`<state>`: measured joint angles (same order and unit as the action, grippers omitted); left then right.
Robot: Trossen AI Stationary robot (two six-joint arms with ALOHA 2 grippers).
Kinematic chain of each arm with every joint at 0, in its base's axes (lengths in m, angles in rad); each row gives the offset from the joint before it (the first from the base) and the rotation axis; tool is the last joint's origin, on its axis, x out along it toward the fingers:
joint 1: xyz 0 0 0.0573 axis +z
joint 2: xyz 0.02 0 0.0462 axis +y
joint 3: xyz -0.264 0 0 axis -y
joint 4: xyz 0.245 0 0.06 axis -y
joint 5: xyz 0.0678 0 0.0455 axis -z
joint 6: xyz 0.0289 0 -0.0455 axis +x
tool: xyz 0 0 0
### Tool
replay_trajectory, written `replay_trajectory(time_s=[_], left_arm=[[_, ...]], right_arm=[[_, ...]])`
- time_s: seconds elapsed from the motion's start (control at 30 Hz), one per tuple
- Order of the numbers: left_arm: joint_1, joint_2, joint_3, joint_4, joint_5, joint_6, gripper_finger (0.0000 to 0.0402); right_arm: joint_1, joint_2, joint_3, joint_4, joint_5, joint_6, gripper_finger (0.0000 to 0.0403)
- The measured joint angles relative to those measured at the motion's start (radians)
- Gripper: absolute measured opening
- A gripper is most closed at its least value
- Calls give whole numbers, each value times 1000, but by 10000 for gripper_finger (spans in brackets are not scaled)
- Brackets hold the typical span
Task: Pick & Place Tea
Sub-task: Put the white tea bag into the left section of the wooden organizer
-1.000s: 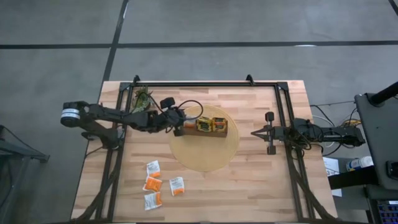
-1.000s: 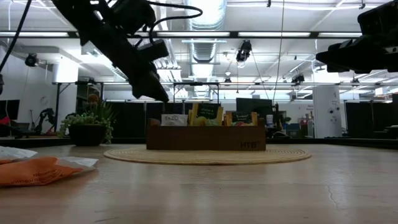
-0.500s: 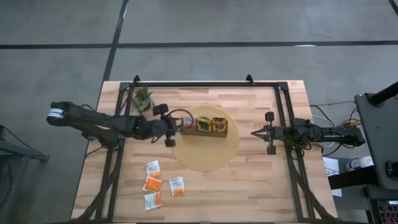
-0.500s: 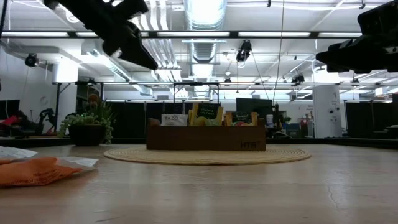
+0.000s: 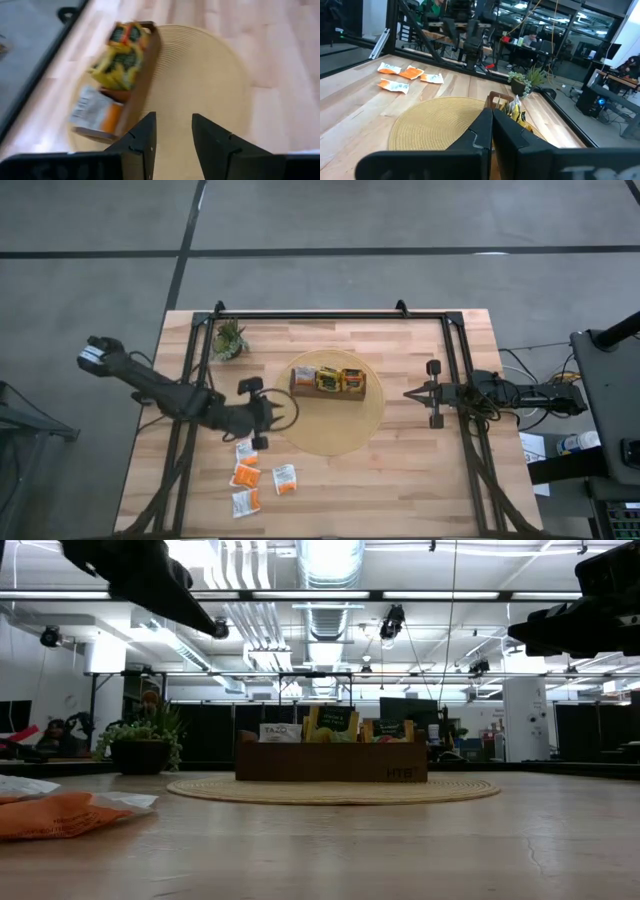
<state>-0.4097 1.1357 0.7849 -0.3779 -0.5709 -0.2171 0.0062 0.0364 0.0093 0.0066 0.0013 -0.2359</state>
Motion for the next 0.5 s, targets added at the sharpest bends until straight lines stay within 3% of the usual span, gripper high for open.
replay_trajectory(time_s=[0.23, 0.5], left_arm=[[-122, 49, 0, 1, 20, -175, 119], [-199, 157, 0, 3, 113, -373, 119]], right_arm=[[0, 0, 0, 0, 0, 0, 8], [0, 0, 0, 0, 0, 0, 8]])
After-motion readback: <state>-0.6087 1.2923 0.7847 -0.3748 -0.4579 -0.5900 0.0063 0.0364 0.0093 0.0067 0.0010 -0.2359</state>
